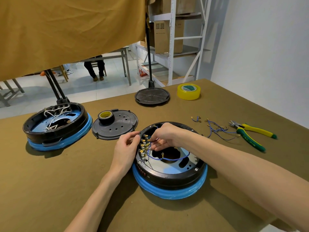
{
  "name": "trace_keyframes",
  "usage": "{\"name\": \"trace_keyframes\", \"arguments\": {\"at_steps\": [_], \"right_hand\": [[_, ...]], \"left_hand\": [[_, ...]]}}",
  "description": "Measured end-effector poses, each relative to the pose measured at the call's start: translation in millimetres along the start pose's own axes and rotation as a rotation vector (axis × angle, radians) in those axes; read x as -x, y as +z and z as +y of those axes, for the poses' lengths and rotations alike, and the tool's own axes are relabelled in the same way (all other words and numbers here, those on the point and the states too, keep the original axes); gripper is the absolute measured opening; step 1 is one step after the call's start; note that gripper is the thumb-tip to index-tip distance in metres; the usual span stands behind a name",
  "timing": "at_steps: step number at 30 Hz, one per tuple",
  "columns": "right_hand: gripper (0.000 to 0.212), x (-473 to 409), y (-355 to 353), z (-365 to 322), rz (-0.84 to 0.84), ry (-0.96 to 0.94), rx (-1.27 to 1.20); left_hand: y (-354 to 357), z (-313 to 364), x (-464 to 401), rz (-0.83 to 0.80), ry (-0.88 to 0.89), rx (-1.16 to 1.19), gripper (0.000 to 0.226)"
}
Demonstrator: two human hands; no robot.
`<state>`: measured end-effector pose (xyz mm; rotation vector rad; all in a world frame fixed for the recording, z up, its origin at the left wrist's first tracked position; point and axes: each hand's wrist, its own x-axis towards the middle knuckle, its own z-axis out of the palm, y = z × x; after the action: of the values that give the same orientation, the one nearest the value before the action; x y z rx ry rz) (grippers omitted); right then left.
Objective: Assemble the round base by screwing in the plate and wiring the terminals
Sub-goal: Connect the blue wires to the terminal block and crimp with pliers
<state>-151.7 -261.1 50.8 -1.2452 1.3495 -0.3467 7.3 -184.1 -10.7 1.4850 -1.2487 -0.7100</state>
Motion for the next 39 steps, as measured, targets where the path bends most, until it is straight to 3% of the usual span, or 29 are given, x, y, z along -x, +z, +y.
{"name": "trace_keyframes", "arguments": {"at_steps": [3, 10, 18, 39], "right_hand": [[0.015, -0.8, 0.4, 1.7, 0.006, -0.004, 0.009], [0.018, 0.0, -3.5, 2.5, -0.062, 0.016, -0.096], [0.014, -1.9, -4.7, 2.6, -0.053, 0.024, -0.060], [0.013, -1.2, -4.8, 5.3, -0.038, -0.002, -0.047]], "left_hand": [[-4.8, 3.6, -3.2, 0.018, -0.028, -0.070, 0.019], [-3.8, 12.8, 1.6, 0.122, 0.042, -0.176, 0.028], [-8.4, 15.0, 0.9, 0.027, 0.031, -0.166, 0.031], [-9.4, 20.2, 1.6, 0.050, 0.094, -0.186, 0.026]]}}
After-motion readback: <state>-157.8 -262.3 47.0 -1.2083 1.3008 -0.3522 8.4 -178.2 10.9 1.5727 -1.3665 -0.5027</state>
